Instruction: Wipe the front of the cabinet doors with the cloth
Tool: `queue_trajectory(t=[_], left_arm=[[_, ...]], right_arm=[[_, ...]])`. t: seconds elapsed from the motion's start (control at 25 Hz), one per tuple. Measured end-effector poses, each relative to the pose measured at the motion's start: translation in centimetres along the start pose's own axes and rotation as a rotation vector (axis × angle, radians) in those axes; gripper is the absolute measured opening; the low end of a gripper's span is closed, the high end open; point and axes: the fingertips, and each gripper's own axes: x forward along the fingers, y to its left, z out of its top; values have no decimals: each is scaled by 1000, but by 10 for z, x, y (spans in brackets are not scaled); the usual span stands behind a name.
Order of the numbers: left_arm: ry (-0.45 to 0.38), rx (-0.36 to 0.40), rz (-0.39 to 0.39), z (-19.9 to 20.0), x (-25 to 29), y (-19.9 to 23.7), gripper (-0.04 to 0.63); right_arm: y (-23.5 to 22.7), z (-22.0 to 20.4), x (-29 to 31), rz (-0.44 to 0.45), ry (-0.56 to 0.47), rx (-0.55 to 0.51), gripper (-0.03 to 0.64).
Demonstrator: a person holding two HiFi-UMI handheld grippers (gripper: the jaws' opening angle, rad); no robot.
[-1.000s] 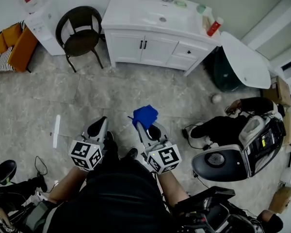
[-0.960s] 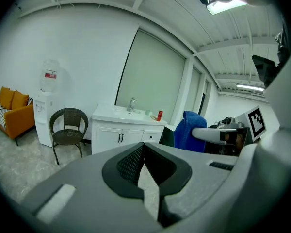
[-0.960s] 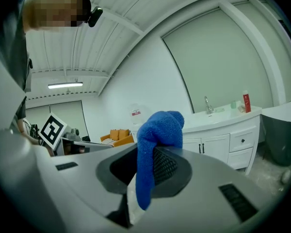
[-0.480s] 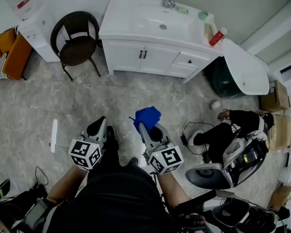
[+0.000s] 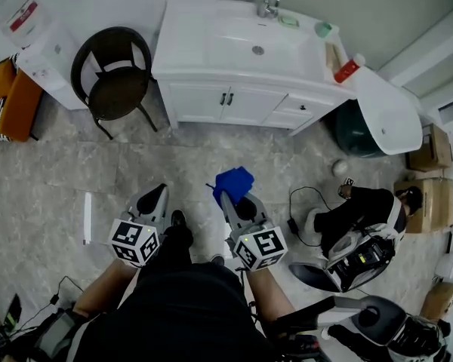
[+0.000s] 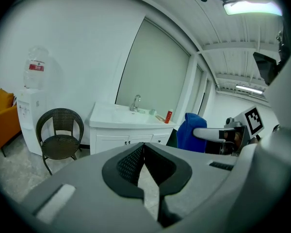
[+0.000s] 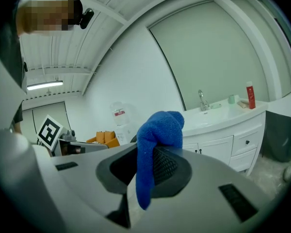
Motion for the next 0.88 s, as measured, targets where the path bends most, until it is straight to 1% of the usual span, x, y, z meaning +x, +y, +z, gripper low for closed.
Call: queue_trajectory(t=[0.24,0.36,0.48,0.68,0.88], left_arm=[[32,5,-22,27,27,46,3],[40,-10,1,35,41,74,3],[47,-35,34,38,60,97,3],[45,-38,64,45,102,105,3],[33,-58,117,44,142,110,3]], right_arm=[[-12,18,64,-15,39,0,49],[-19,16,97,-1,76,-19,49],[-27,10,128,40,125,-30,49],[-58,4,170,98,171,-64,49],[-92,10,209,167,152,-103,49]])
